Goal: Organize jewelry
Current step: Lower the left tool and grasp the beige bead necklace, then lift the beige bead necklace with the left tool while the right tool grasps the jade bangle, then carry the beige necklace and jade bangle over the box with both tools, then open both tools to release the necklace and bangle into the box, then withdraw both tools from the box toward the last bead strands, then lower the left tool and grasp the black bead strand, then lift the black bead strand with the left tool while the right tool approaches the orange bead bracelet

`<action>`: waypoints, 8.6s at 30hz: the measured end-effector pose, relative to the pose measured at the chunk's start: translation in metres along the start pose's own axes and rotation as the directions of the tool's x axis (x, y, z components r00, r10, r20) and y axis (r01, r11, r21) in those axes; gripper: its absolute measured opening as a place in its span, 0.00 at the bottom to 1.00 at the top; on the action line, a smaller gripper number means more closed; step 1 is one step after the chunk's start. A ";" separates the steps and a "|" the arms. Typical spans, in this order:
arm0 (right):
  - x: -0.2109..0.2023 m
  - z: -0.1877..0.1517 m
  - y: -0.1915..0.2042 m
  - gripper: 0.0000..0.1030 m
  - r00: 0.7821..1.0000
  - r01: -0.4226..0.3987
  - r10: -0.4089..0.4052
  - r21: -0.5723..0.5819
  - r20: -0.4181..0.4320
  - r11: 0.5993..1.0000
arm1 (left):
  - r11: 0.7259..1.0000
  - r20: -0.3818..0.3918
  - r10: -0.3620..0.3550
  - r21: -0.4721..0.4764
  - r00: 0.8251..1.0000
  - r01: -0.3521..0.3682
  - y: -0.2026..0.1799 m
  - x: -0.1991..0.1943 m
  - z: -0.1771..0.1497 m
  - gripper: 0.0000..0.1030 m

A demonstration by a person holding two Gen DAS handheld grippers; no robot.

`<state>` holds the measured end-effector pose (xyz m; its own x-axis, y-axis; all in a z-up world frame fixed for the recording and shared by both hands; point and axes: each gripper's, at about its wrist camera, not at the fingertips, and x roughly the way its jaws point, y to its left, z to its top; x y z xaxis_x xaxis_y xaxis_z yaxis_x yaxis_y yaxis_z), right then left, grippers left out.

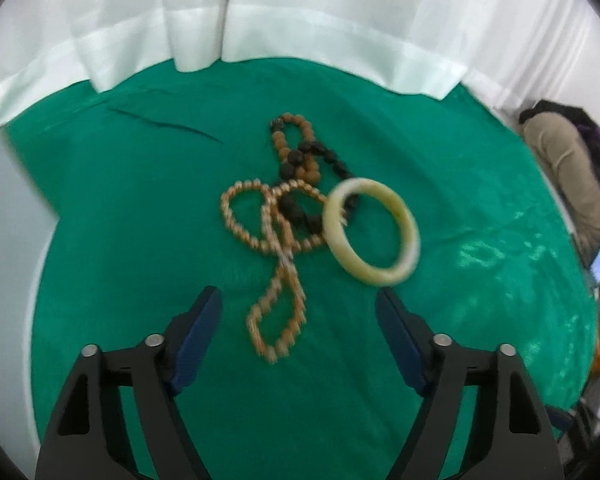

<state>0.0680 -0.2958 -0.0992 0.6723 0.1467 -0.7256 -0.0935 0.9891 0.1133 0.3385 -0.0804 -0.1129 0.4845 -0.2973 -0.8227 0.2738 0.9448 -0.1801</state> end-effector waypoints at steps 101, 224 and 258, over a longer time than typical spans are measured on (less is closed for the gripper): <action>0.023 0.222 0.313 0.11 0.743 -0.669 0.623 -0.291 -0.245 0.684 | 0.892 0.464 0.099 -0.433 0.880 0.129 0.210 -0.440 -0.163 0.05; 0.017 -0.023 -0.012 0.74 0.998 -0.055 0.055 -0.001 0.014 0.998 | 1.000 0.059 -0.005 0.011 0.998 0.004 0.018 -0.007 0.029 0.90; 0.019 -0.024 -0.003 0.76 1.000 -0.023 0.023 -0.031 0.002 0.999 | 0.997 0.070 -0.054 0.056 0.996 0.050 0.004 -0.037 0.006 0.09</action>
<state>0.0636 -0.2959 -0.1291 0.6717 0.1695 -0.7211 -0.1319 0.9853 0.1087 0.3271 -0.0665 -0.0800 0.5263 -0.3572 -0.7717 0.3442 0.9193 -0.1908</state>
